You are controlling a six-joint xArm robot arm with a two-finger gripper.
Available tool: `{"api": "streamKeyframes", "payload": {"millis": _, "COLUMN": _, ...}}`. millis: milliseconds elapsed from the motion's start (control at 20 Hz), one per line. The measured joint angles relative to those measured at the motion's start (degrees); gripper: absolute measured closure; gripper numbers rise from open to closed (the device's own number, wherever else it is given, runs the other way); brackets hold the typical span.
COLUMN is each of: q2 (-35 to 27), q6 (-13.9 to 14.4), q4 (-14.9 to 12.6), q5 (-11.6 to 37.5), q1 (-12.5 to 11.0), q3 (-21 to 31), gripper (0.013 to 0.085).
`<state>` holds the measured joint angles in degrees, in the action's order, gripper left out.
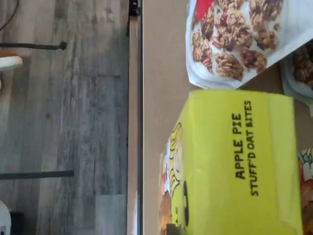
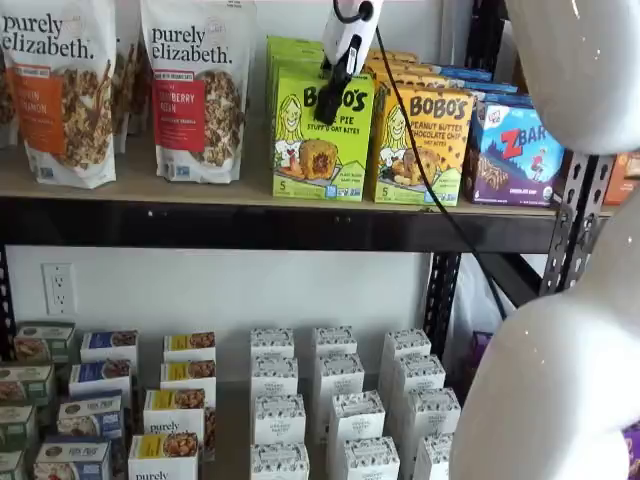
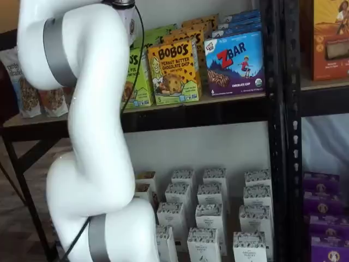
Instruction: Pick the green box on the top shelf, the fourth from the left
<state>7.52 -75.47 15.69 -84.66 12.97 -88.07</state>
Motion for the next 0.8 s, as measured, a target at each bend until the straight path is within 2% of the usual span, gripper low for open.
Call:
{"api": "streamKeyframes", "payload": {"millis": 50, "q2": 0.0, "q6": 0.0, "q4": 0.1, "q5": -0.1, "q1": 0.0, "q3": 0.0, "gripper": 0.061}}
{"api": "streamKeyframes", "payload": {"millis": 200, "q2": 0.1, "q6": 0.0, "q4": 0.2, "q5": -0.3, "q1": -0.1, "q3": -0.1, "gripper": 0.069}}
{"api": "streamKeyframes", "payload": {"millis": 300, "q2": 0.1, "q6": 0.0, "q4": 0.2, "q5": -0.3, "q1": -0.1, "q3": -0.1, "gripper": 0.069}}
{"api": "streamKeyframes", "payload": {"millis": 400, "q2": 0.2, "q6": 0.0, "q4": 0.2, "q5": -0.4, "q1": -0.1, "q3": -0.1, "gripper": 0.077}}
{"api": "streamKeyframes", "payload": {"millis": 550, "q2": 0.2, "q6": 0.0, "q4": 0.3, "q5": -0.4, "q1": -0.1, "q3": 0.0, "gripper": 0.081}}
{"api": "streamKeyframes", "payload": {"millis": 600, "q2": 0.2, "q6": 0.0, "q4": 0.4, "q5": -0.5, "q1": -0.1, "q3": -0.1, "gripper": 0.085}}
{"api": "streamKeyframes", "payload": {"millis": 800, "q2": 0.0, "q6": 0.2, "q4": -0.3, "q5": -1.1, "q1": 0.1, "q3": -0.5, "gripper": 0.085}}
